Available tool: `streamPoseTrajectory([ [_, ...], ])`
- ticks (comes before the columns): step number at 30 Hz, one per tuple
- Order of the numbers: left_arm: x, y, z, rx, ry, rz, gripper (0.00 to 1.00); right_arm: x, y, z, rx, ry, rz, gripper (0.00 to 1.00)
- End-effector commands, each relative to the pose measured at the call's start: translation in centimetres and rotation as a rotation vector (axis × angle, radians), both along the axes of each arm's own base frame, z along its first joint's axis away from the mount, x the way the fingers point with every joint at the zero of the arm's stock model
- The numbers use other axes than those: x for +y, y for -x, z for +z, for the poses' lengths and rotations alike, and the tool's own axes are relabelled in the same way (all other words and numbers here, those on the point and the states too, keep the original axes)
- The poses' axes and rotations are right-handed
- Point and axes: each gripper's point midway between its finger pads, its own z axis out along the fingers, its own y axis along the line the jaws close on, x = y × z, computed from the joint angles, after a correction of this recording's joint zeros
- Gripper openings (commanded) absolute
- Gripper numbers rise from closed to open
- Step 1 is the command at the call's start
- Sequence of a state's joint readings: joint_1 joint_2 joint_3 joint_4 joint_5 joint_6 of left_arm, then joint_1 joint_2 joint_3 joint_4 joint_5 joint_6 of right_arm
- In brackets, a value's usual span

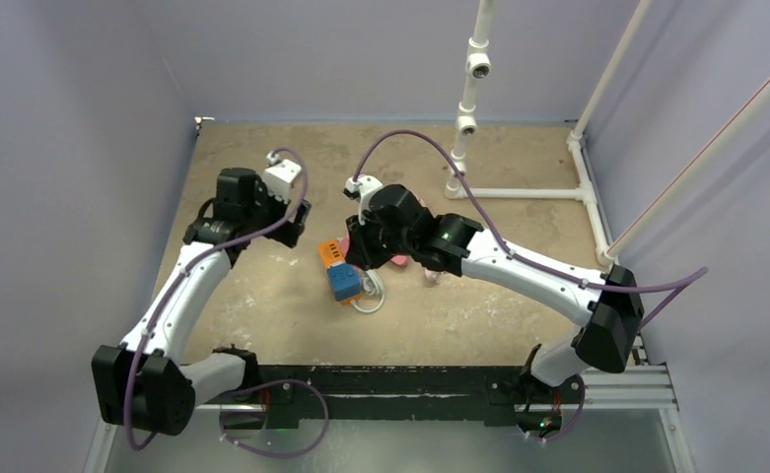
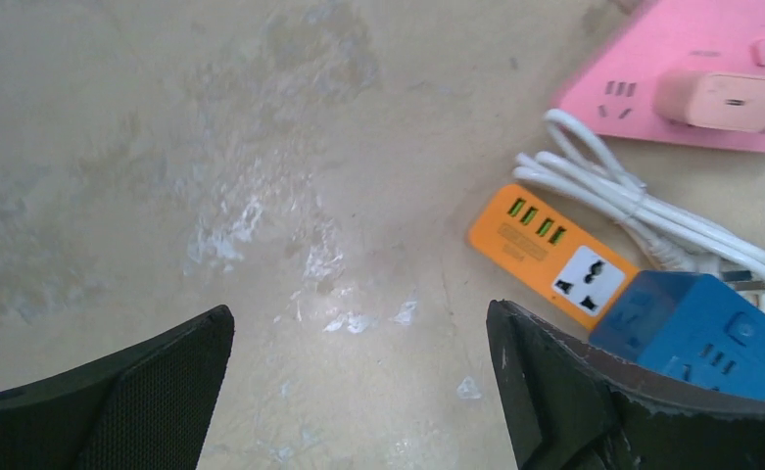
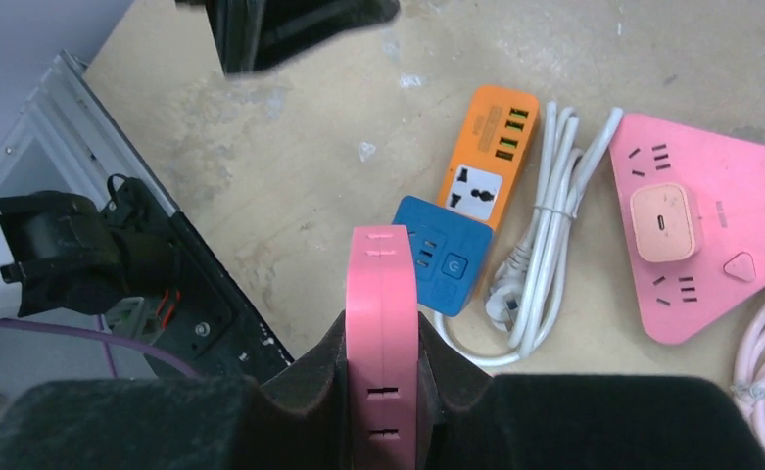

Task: Insert the plug

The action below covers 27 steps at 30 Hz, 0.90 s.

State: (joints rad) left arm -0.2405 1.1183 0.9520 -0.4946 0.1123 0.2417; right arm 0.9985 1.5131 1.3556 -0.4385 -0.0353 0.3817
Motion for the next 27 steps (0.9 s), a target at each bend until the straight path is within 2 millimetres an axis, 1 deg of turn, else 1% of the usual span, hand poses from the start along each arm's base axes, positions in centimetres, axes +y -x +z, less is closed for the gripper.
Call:
streamPoseTrajectory([
  [1,1.0,-1.2,-0.7,0.096,0.194,0.000,0.99,0.3,-0.4,1.3,-0.010,-0.016,-0.020,0.00],
  [2,1.2,-1.5,-1.0,0.108,0.188,-0.005,0.99,0.7,-0.1,1.2,-0.007,-0.017,-0.012,0.00],
  [4,1.3,-2.2,-1.7,0.123,0.176,-0.005,0.95,1.7,0.6,0.7,0.005,-0.015,0.010,0.00],
  [6,1.2,-2.8,-2.7,0.150,0.181,-0.002,0.90,2.6,1.4,-0.5,0.021,0.012,0.029,0.00],
  [8,1.1,-2.7,-4.0,0.205,0.176,-0.008,0.83,3.1,1.8,-1.4,0.035,0.041,0.032,0.00],
  [11,1.0,-2.6,-5.2,0.260,0.173,-0.013,0.77,3.3,1.7,-2.1,0.045,0.060,0.022,0.00],
  [17,0.1,-1.7,-5.6,0.265,0.221,-0.042,0.75,3.5,1.6,-3.1,0.062,0.071,0.002,0.00],
  [20,0.1,-1.4,-6.0,0.269,0.217,-0.050,0.74,3.5,1.5,-4.2,0.070,0.089,-0.007,0.00],
  [27,0.3,-1.4,-6.5,0.267,0.196,-0.063,0.74,3.8,1.2,-5.0,0.082,0.110,-0.013,0.00],
])
